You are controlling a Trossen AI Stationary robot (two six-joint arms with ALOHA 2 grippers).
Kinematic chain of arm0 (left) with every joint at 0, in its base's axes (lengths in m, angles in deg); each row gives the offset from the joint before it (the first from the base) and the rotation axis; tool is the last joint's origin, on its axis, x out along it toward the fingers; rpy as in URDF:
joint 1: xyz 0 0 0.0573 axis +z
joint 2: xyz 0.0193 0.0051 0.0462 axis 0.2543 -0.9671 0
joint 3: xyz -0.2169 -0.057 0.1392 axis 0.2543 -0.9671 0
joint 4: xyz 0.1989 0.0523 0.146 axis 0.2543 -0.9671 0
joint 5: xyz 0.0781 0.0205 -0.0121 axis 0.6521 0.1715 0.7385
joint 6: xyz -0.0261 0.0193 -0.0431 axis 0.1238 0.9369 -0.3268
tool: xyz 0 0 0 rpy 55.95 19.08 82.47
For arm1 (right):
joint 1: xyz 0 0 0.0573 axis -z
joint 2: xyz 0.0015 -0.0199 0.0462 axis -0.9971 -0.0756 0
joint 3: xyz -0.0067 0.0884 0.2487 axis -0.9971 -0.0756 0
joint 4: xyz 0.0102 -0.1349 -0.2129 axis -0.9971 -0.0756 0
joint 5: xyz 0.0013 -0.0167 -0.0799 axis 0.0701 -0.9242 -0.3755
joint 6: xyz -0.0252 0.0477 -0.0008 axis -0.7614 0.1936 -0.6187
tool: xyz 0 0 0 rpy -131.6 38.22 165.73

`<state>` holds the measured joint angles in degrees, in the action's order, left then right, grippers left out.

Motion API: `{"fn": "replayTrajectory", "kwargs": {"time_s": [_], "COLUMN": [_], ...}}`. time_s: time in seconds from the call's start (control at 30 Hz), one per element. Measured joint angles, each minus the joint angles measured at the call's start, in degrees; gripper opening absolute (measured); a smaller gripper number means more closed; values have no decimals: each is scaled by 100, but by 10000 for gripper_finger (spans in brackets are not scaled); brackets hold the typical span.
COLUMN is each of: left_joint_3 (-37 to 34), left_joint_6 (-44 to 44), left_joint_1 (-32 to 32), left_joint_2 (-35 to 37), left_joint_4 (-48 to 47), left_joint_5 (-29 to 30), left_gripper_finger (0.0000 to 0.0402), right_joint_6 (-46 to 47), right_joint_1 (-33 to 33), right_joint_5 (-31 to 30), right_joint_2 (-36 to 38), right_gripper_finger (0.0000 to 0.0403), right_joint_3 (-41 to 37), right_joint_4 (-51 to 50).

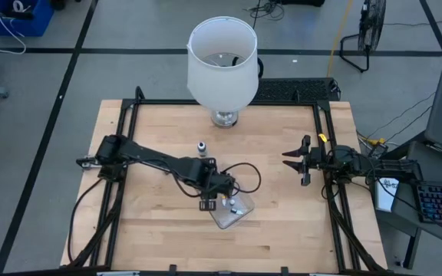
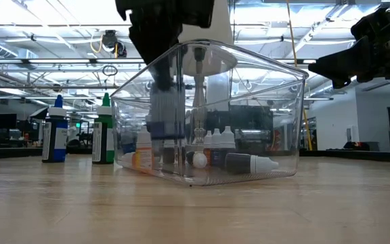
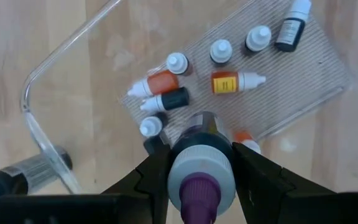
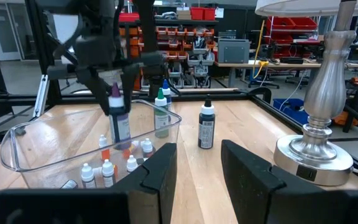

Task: Pick & Place food coloring
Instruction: Put the violet food coloring bottle into the bin

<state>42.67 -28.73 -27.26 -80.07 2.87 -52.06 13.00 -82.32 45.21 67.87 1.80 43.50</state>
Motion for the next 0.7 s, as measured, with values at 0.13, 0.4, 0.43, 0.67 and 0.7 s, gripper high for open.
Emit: {"fn": "replayTrajectory", "kwargs": {"time_s": [0.13,0.4,0.43,0.67,0.7], "left_joint_3": [0,0,0,7,4], "left_joint_6": [74,149,171,127,117], "left_joint_1": [13,62,62,64,64], "left_joint_2": [-147,-496,-521,-560,-546], "left_joint_4": [189,254,252,276,274], "left_joint_5": [-16,-160,-162,-301,-315], "left_gripper_finger": [147,163,165,168,172], "right_joint_6": [1,1,1,-1,0], "right_joint_1": [1,-1,-1,0,-1], "right_joint_5": [0,0,0,0,0], "right_joint_2": [2,2,0,0,0], "right_gripper_finger": [114,114,114,114,114], "right_joint_3": [1,-1,1,0,-1], "right_joint_4": [0,0,0,0,0]}}
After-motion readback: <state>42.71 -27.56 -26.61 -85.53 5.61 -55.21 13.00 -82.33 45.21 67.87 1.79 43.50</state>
